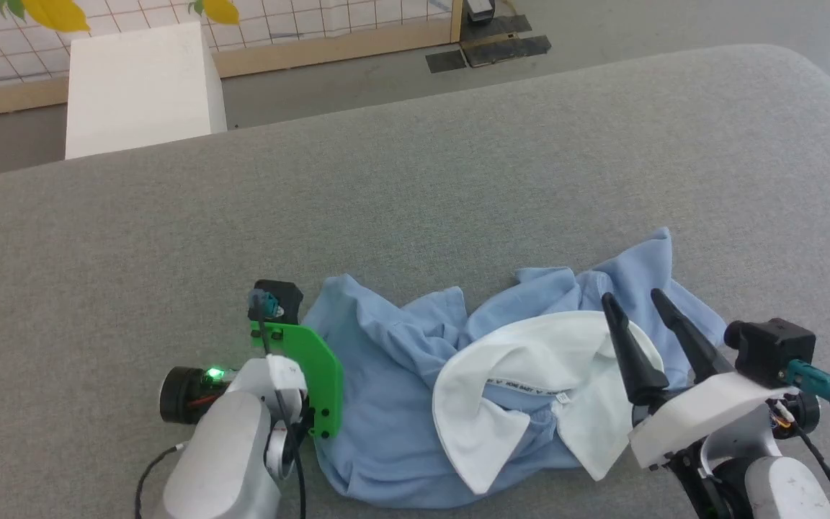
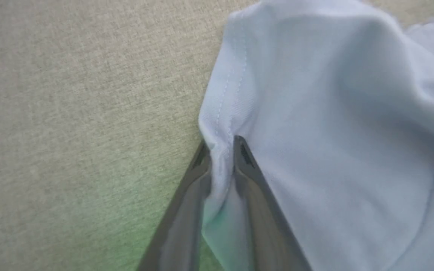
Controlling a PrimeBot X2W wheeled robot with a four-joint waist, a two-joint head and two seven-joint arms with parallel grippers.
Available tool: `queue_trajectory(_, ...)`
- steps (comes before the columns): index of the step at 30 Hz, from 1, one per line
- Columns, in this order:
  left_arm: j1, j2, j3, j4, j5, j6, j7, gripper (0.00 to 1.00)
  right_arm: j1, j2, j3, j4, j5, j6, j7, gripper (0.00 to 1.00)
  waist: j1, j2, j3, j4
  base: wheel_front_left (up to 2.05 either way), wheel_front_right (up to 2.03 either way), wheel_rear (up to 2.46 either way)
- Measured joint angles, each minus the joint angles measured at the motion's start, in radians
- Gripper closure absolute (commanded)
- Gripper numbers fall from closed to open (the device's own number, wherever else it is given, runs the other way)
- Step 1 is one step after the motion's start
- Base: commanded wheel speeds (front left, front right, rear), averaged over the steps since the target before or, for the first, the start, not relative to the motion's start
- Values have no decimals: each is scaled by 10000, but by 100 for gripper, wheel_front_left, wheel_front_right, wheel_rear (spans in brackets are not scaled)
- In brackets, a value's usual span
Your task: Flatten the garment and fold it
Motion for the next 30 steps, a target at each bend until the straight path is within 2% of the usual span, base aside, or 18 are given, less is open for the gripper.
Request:
queue_trajectory(2,202,-50,194,-349,-33,226,-617,100,0,0,-86,27,-2,0,-52,0,0,0,25,73,0,0,0)
queue_trajectory(7,1016,-40,1319,-1266,-314,1221,-2692,100,1,13,-280,27,-42,0,-86,0,1,0,-25,471,0,0,0)
queue_trajectory(10,1590,46,1910,-1685,-639,1546,-3377,100,4,10,-451,21,-115,0,-82,0,0,0,-94,789,0,0,0)
queue_trajectory(15,2695,297,2642,-2079,-861,1929,-3898,100,11,15,-667,27,-155,0,-63,0,0,0,-211,1382,0,0,0)
queue_trajectory(19,3434,297,2803,-2157,-976,2088,-3967,100,60,21,-953,109,-184,0,59,0,0,0,-306,1808,0,0,0)
queue_trajectory(20,3576,267,2798,-2171,-1053,2105,-4029,57,111,21,-1104,178,-194,0,113,0,0,0,-335,1918,0,0,0)
queue_trajectory(21,3679,230,2794,-2211,-1139,2094,-4132,0,170,19,-1239,251,-198,0,161,0,0,0,-363,2020,0,0,0)
queue_trajectory(26,3811,90,2596,-2393,-1329,1559,-5361,0,267,17,-1756,523,-301,0,320,0,0,0,-525,2367,0,0,0)
queue_trajectory(30,3801,339,2034,-2362,-859,1064,-6134,0,267,19,-1873,510,-330,0,374,0,0,0,-591,2473,0,0,0)
